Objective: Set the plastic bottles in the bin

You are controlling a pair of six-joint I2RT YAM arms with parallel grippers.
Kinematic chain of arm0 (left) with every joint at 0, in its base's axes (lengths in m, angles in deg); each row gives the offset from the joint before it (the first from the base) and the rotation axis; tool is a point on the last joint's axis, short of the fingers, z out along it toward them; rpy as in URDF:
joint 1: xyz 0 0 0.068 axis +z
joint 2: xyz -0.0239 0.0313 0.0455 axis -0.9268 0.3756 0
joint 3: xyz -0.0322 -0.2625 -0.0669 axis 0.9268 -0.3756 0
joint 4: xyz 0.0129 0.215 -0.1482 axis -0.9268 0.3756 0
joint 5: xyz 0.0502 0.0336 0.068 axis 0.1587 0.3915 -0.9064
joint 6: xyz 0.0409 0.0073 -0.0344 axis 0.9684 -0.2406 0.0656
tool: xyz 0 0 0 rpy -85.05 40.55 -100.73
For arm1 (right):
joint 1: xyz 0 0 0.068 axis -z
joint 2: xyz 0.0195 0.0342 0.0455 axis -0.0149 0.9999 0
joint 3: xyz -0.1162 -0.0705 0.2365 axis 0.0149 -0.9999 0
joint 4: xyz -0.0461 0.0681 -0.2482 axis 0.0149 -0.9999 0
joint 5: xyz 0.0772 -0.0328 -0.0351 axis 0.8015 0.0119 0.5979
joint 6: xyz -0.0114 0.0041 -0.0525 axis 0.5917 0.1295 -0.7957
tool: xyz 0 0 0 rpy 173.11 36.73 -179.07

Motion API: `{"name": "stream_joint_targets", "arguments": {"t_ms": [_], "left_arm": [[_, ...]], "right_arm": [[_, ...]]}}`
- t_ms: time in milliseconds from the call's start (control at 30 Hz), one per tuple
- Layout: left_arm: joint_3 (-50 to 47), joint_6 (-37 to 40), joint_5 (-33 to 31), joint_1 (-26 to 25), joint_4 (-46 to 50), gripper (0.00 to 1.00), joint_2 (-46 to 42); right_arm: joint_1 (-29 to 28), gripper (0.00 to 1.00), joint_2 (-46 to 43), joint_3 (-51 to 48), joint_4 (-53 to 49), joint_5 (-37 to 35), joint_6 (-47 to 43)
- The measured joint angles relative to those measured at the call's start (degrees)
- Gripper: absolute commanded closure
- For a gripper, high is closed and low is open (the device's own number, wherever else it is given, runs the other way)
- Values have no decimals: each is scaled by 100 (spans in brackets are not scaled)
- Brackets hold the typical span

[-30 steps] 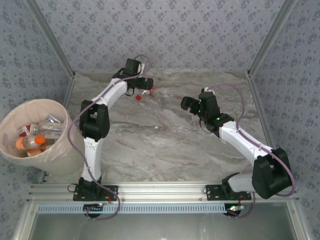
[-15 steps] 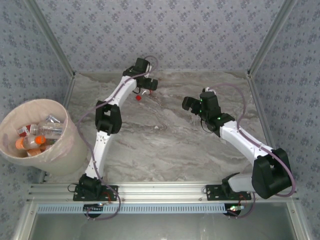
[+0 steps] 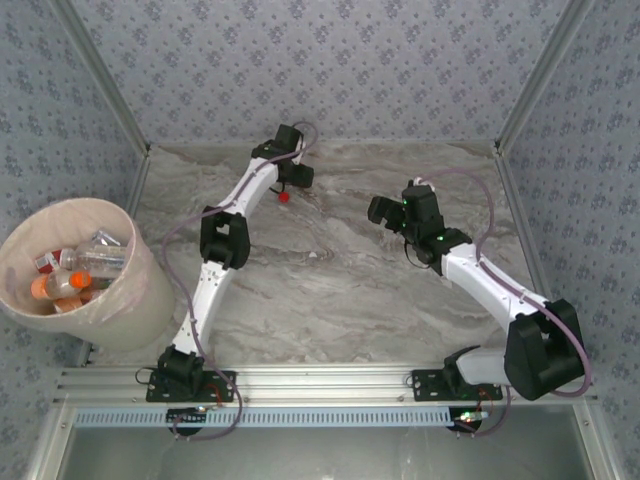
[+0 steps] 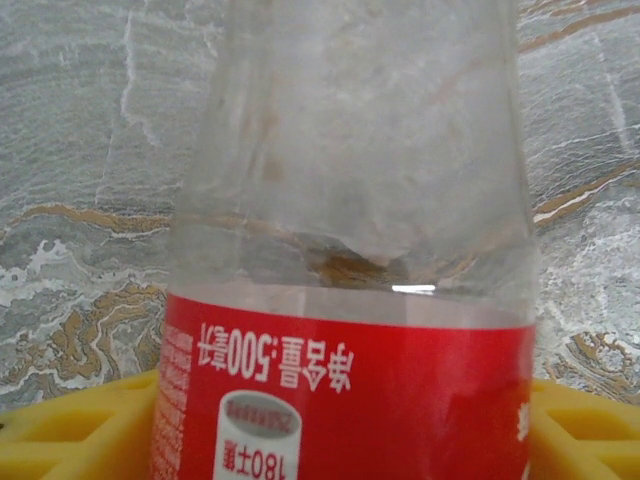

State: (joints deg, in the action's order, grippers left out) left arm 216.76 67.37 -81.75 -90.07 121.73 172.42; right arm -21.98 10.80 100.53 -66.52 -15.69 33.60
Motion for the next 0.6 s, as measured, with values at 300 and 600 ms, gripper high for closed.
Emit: {"name": "stream_joint_targets", "arguments": {"t_ms": [300, 600], "left_arm": [[-269, -92, -28, 0, -48, 46, -144], [-2927, -260, -22, 0, -1029, 49, -1624]], "right_arm": [[42, 0, -44, -63, -11, -48, 4], [46, 0, -96, -177, -9, -48, 4]]}}
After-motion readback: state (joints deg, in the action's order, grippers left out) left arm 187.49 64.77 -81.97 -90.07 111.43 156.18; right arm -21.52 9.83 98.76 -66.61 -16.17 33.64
